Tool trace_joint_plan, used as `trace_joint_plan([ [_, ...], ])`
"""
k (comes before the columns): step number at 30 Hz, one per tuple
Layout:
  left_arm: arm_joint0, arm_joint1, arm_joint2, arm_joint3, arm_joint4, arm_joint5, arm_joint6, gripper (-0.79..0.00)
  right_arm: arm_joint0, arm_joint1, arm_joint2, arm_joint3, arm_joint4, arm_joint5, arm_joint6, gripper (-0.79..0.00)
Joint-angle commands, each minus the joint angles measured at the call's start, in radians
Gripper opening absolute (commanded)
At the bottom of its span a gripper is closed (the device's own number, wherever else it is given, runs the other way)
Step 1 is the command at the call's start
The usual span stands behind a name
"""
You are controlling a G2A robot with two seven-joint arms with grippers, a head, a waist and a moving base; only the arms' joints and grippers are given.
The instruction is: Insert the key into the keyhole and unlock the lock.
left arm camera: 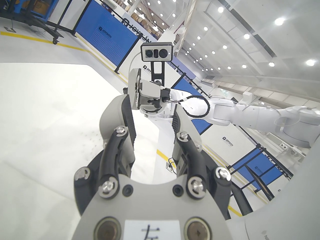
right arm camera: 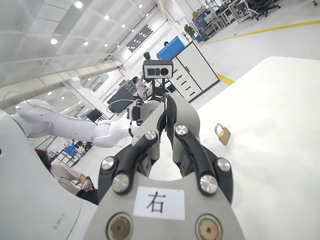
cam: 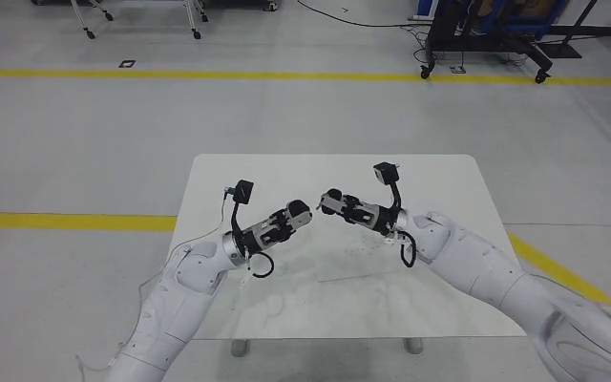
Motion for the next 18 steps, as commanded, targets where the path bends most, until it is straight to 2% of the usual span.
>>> trace_joint_plan([
  [1, 0.002, 0.0, 0.003, -0.002, 0.007, 0.006, 0.01, -0.517, -0.01, -0.005, 0.025, 0.003, 0.028, 0.0, 0.058, -0.785],
  [16, -0.014, -0.004, 0.038, 0.007, 0.048, 0.041, 0.023, -0.566, -0.077, -0.066, 0.175, 0.052, 0.125, 0.0, 0.326, -0.785],
  [18, -0.016, -0.004, 0.041, 0.009, 0.05, 0.043, 0.022, -0.594, -0.083, -0.075, 0.192, 0.061, 0.13, 0.0, 0.351, -0.785],
])
